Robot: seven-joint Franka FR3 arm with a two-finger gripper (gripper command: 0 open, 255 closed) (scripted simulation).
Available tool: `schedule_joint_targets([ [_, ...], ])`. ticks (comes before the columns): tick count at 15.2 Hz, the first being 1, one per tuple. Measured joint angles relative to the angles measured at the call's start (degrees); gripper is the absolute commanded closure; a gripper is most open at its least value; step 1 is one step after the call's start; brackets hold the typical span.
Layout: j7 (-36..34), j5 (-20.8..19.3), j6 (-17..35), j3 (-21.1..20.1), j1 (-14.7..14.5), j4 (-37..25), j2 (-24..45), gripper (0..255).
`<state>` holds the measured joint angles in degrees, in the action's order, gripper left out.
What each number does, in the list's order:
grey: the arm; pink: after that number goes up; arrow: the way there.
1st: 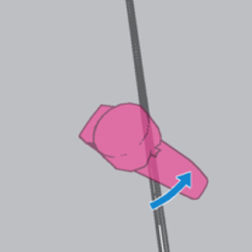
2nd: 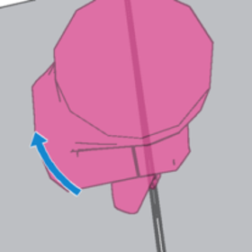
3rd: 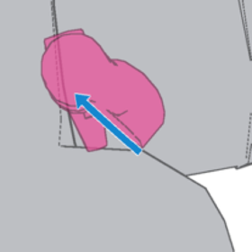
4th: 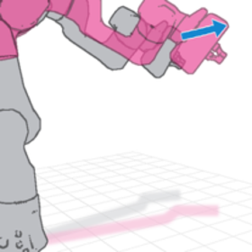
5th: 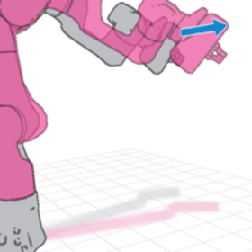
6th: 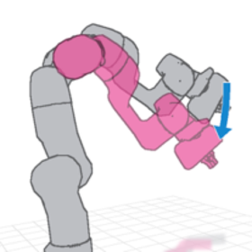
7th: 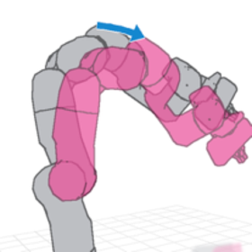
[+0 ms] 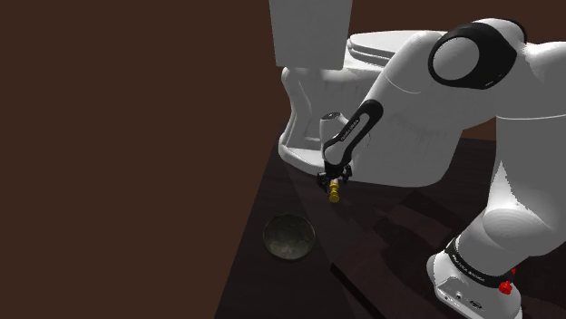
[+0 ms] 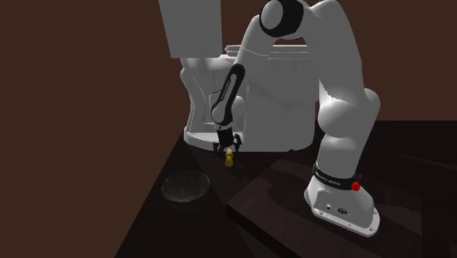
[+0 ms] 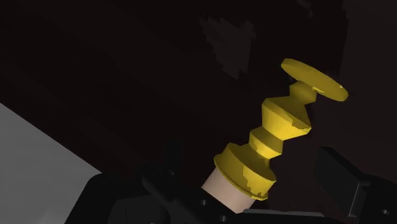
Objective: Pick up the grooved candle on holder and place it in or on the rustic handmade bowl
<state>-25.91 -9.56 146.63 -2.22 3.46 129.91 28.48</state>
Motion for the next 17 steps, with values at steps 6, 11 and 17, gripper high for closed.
schedule_joint_targets([
  [6,0.0,0.0,0.0,0.0,0.0,0.0,0.0,255],
  [11,0.0,0.0,0.0,0.0,0.0,0.0,0.0,255],
  [17,0.7,0.6,-2.9,-0.4,0.4,1.0,-3.9,255],
])
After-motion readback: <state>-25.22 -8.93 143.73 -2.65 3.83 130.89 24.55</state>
